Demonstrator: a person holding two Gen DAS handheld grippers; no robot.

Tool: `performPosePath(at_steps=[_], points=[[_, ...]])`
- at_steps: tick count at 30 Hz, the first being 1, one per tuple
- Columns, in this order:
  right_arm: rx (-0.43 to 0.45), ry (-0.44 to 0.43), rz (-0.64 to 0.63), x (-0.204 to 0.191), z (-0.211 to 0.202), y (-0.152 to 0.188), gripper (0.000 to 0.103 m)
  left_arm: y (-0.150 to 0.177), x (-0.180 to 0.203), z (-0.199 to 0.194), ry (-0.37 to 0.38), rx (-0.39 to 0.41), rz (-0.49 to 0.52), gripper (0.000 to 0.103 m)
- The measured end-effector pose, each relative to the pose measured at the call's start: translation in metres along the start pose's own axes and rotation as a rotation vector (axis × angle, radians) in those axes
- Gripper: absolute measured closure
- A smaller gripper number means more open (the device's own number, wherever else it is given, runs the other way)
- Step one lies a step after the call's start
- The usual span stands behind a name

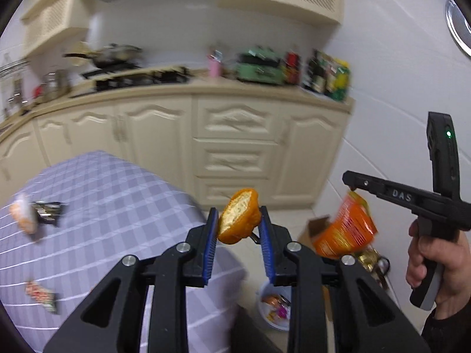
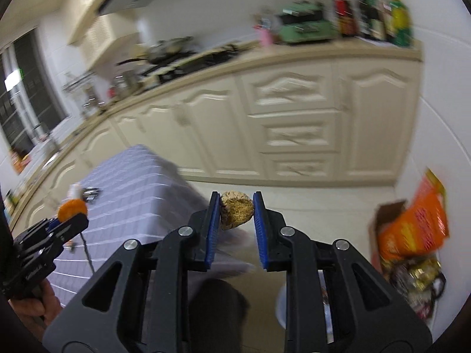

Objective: Collect trash
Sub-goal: 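Carry both items to the blue bin and open both tools over it, then swing both tools back over the table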

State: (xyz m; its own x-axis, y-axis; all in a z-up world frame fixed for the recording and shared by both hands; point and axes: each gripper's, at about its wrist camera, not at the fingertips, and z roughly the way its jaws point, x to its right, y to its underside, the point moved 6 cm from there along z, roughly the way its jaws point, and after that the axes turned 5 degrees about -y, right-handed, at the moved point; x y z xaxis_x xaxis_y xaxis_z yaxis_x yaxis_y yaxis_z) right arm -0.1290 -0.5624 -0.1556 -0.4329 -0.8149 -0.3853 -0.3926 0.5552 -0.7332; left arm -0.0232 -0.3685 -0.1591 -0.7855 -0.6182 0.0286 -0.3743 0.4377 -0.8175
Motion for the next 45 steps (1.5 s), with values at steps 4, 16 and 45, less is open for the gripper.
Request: performPosePath(at_steps=[4,16,45], points=[[-0.047,0.077,0.091,0.060,0.002,0.028,0.080,0.020,0.048,0.040,0.057,-0.078,0.081,0.077],[-0.219,0.112,0.263,0.142,0.056,0.101,0.080,0.126,0.142,0.184,0.110,-0.396,0.245,0.077],[-0.267,0.190,0.401,0.163,0.074,0.128,0.006,0.081,0.131,0.164,0.047,-0.254,0.192,0.011]])
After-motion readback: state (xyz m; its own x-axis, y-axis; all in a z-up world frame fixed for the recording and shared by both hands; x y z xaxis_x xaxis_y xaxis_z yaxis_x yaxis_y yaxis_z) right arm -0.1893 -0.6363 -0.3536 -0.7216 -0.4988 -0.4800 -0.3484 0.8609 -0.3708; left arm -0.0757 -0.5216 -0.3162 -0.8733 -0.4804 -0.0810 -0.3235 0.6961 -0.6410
